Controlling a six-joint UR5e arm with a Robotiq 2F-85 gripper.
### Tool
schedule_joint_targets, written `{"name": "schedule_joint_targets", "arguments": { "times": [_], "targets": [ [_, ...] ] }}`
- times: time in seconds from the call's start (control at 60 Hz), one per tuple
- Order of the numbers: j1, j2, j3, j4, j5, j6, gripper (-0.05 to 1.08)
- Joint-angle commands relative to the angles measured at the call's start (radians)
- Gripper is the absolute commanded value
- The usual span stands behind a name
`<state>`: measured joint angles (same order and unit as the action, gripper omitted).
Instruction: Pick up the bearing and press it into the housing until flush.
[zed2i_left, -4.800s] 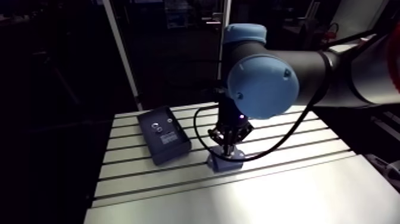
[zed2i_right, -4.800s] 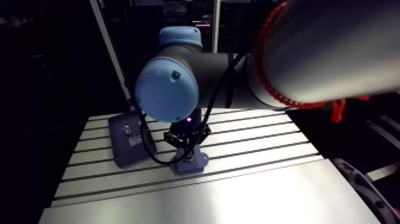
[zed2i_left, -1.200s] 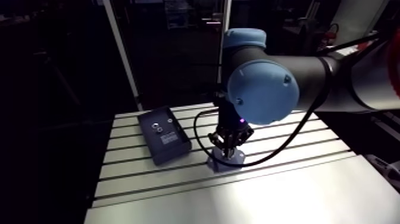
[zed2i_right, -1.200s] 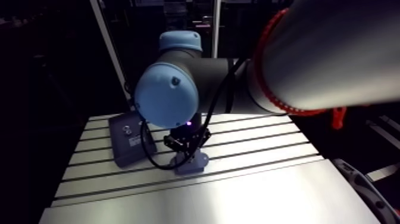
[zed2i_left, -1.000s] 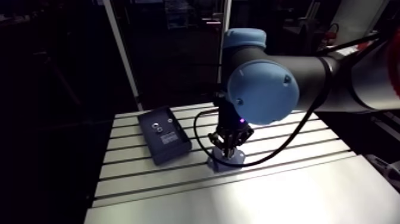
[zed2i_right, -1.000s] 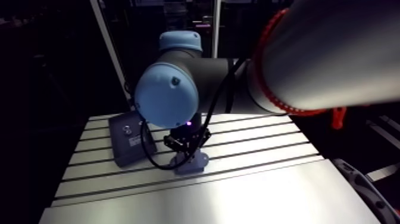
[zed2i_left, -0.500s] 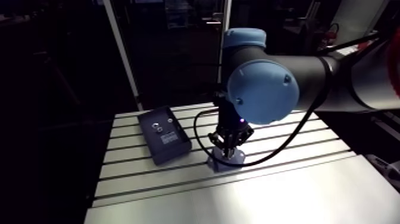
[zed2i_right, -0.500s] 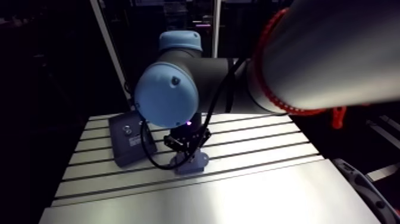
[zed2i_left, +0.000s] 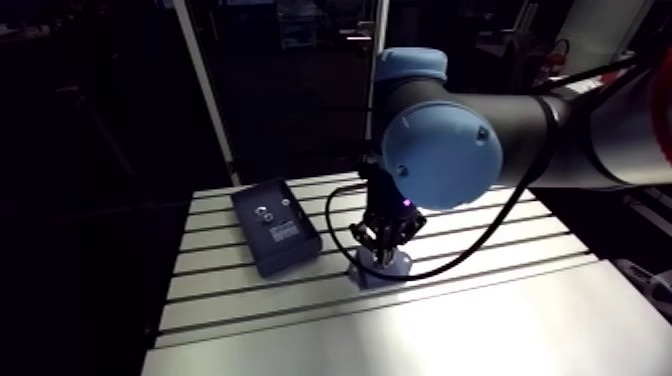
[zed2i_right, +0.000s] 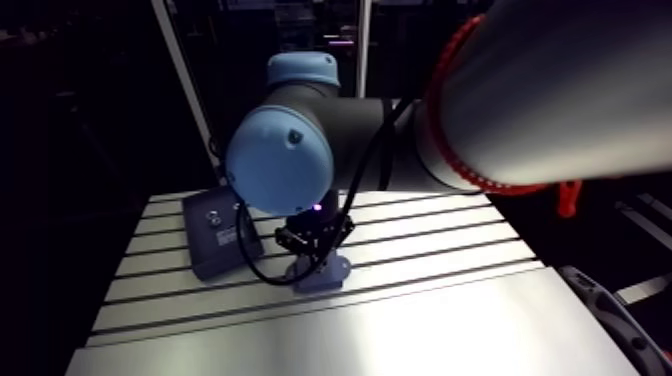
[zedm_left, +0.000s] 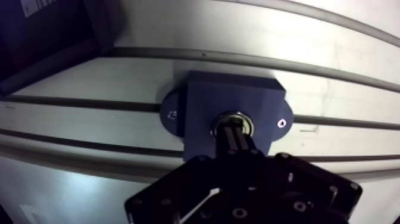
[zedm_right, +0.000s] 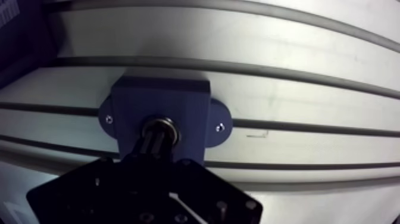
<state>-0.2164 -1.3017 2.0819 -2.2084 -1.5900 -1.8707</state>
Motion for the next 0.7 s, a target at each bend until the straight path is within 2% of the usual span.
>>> {"name": "schedule_joint_targets", "arguments": {
  "times": [0.017, 0.7],
  "targets": [
    [0.000, 0.000, 0.002, 0.000, 0.000, 0.000, 1.07],
    [0.000, 0.002, 0.007, 0.000, 0.000, 0.000, 1.07]
  ]
}}
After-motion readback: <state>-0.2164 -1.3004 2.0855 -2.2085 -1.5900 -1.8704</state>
